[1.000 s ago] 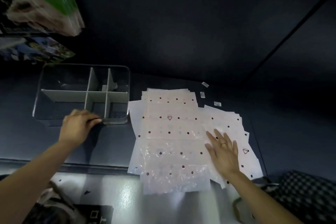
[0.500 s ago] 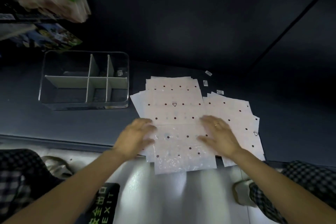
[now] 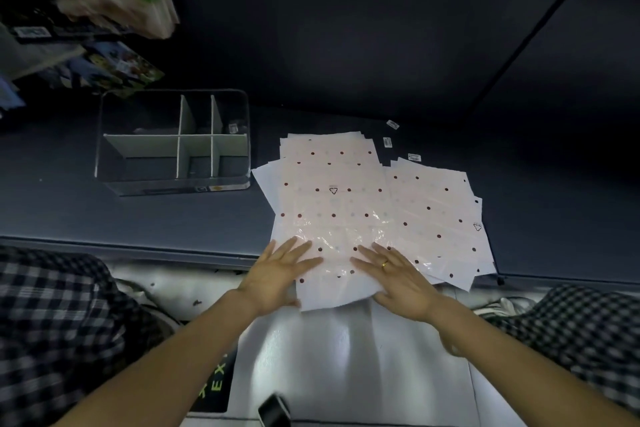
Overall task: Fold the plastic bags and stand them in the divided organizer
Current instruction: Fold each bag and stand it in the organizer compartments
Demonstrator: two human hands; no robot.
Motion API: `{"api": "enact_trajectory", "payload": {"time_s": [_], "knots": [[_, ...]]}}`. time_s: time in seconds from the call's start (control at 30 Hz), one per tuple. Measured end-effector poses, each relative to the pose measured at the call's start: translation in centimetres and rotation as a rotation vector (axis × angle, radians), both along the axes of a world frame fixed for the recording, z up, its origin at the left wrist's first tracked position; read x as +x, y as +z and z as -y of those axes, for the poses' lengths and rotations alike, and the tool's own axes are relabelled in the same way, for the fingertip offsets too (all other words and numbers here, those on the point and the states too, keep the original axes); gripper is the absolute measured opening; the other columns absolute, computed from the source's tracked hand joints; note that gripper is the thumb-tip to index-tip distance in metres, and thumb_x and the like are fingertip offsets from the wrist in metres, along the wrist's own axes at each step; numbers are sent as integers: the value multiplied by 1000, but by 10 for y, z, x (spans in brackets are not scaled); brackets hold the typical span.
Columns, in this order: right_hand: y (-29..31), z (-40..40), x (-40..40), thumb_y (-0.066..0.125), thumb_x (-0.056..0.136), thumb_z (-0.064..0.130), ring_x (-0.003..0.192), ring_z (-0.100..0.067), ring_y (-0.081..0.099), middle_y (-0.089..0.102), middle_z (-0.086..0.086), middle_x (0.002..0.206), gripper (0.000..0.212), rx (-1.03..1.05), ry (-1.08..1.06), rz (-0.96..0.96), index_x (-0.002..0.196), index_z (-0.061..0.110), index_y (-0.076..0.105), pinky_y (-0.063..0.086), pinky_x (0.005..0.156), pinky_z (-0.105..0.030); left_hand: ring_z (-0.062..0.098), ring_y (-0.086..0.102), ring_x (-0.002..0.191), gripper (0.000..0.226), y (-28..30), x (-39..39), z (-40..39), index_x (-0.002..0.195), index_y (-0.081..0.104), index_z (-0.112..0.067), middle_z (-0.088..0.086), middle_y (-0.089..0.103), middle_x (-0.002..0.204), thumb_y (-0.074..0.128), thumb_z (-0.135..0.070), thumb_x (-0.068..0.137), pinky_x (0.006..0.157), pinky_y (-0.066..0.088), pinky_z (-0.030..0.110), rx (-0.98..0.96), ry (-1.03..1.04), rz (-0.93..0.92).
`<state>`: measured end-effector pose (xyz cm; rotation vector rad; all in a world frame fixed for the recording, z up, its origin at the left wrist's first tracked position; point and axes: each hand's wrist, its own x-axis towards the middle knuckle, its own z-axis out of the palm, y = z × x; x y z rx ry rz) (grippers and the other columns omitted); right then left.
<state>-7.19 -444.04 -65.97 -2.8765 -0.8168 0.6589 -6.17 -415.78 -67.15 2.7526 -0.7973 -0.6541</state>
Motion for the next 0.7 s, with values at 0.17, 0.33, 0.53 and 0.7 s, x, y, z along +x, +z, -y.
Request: {"api": "enact_trajectory", "payload": {"time_s": [0.17, 0.33, 0.53, 0.7], "knots": [[32, -9, 15, 46, 99, 27, 134, -7, 36, 49, 13, 139, 31, 234, -218, -280, 126, 34, 58, 27, 109, -18, 7, 30, 137, 50, 18, 4, 2, 126, 56, -39, -13, 46, 142, 62, -57, 80, 112, 20, 24, -280, 169, -139], [76, -24, 46, 49, 97, 30, 85, -18, 54, 63, -2, 93, 26, 349, -251, -586, 100, 13, 68, 42, 80, -29, -6, 62, 93, 22, 50, 23, -4, 89, 73, -28, -10, 73, 90, 54, -39, 93, 88, 43, 25, -818, 611, -386], [104, -37, 99, 58, 92, 27, 64, -2, 46, 53, 15, 69, 17, 397, -357, -341, 75, 25, 55, 36, 59, -13, 12, 64, 94, 17, 59, 48, -14, 99, 67, -22, -7, 70, 95, 52, -30, 95, 89, 48, 28, -1088, 951, -82], [83, -39, 141, 60, 90, 22, 81, -10, 53, 59, 8, 82, 14, 334, -491, -152, 87, 8, 63, 40, 69, -20, 6, 52, 97, 24, 49, 51, -11, 116, 61, -24, -12, 60, 106, 50, -31, 95, 78, 41, 27, -833, 934, 297]]}}
